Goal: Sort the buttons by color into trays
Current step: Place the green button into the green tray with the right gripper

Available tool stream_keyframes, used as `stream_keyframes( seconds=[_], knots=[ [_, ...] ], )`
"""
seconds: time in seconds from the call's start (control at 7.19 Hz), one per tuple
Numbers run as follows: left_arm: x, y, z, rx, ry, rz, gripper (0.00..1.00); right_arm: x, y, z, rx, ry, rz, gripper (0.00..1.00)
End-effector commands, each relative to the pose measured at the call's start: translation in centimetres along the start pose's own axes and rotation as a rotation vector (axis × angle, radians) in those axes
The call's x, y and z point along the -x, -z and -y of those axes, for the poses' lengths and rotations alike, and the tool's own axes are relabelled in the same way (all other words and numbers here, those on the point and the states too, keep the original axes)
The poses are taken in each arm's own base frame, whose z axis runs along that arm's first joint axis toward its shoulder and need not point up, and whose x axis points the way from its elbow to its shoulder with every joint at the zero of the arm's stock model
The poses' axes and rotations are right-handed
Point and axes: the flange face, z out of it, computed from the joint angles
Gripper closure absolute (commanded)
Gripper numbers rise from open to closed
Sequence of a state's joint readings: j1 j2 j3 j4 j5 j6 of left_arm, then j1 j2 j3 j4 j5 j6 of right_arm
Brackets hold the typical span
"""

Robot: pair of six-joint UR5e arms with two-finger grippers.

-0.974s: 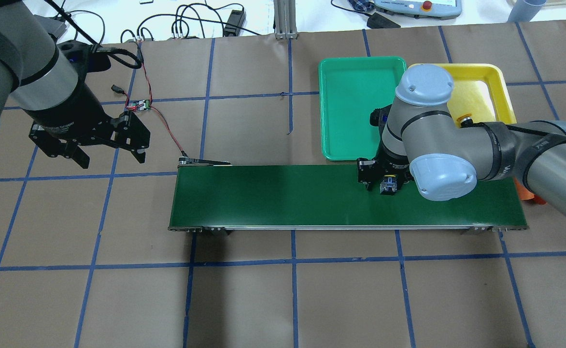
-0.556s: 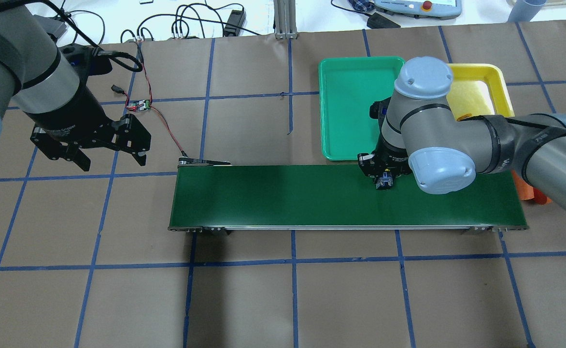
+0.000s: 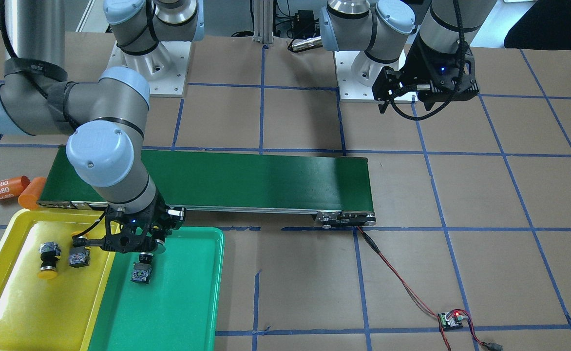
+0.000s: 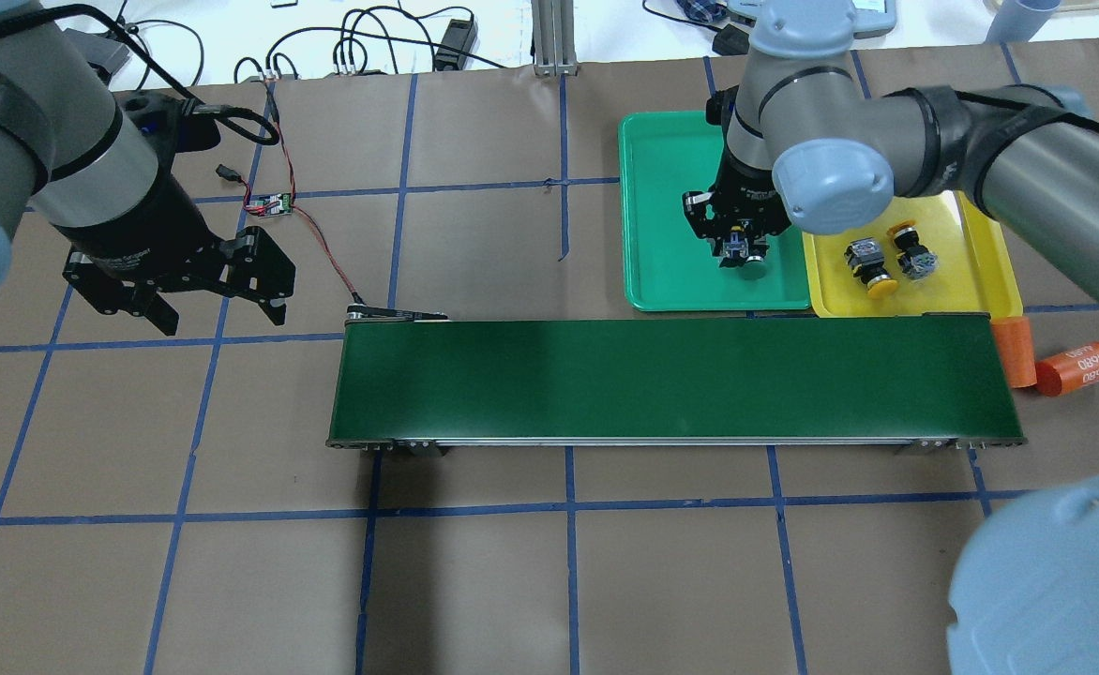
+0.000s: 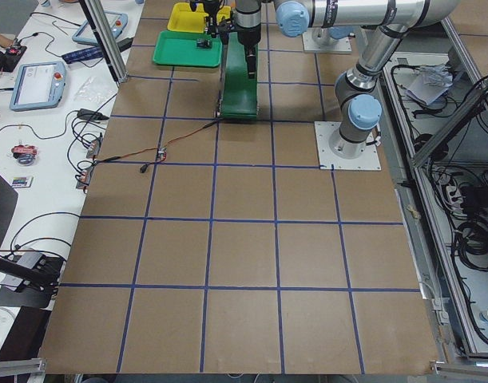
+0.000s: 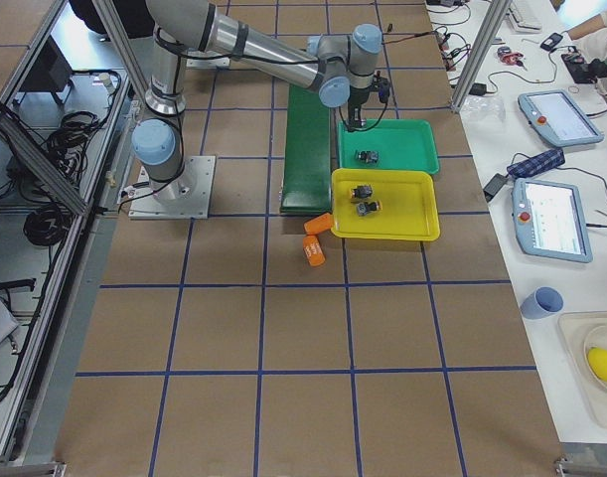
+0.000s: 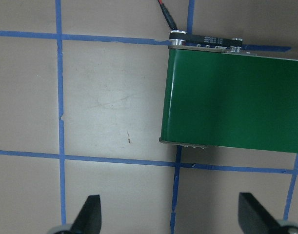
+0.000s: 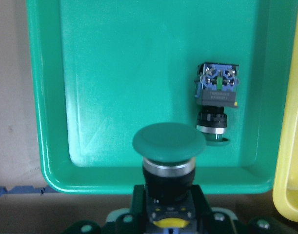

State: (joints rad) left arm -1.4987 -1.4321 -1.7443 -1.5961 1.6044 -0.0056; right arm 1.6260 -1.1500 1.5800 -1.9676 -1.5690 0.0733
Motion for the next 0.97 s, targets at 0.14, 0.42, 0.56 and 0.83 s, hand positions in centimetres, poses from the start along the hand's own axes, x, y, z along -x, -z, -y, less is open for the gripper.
stream_keyframes(
  seconds=[0.14,0.42,0.56,0.83],
  knots=[
    [0.0,0.1,0.1,-0.009,0.001,0.0,0.0,-0.4,0.0,2.6,0.062,-0.01,0.0,0.13],
    [0.0,0.1,0.0,-0.008,0.001,0.0,0.0,-1.0,0.7,1.3,0.091,-0.005,-0.007,0.13],
    [0.0,0.3,0.0,-0.014,0.001,0.0,0.0,-1.5,2.6,-0.5,0.076,0.05,-0.011,0.13],
    [0.0,0.2,0.0,-0.013,0.001,0.0,0.0,-4.1,11.0,-5.7,0.067,0.017,0.002,0.08]
  ],
)
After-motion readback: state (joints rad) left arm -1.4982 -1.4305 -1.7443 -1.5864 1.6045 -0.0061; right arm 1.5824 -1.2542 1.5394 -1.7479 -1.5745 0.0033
